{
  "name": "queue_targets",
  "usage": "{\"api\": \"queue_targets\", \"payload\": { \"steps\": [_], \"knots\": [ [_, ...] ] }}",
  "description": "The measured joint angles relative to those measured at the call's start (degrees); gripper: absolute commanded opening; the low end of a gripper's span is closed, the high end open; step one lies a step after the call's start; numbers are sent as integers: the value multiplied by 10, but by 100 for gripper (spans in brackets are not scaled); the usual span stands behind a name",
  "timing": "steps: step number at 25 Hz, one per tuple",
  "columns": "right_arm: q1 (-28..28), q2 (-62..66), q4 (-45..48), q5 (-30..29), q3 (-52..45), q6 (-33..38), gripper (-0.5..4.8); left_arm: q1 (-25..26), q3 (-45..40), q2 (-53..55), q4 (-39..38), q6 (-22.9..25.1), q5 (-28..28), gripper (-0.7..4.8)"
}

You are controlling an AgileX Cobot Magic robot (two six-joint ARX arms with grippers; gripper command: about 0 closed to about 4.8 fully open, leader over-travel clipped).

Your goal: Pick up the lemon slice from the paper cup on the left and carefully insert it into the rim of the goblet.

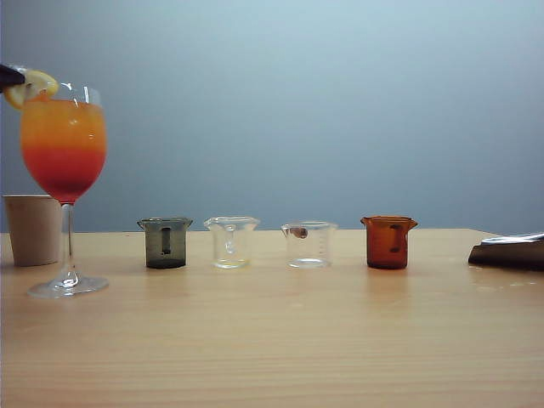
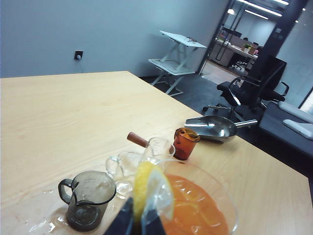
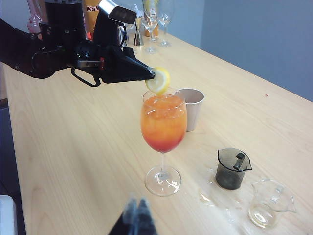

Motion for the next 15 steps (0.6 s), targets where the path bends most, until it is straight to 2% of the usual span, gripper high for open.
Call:
{"api": "queue_targets", "payload": {
  "steps": [5, 15],
  "knots": [
    [0, 0, 0, 0, 0, 0, -5, -21, 0, 5, 0, 12, -1, -5],
    [0, 0, 0, 0, 0, 0, -5, -22, 0, 5, 0, 13, -1, -5]
  ]
}}
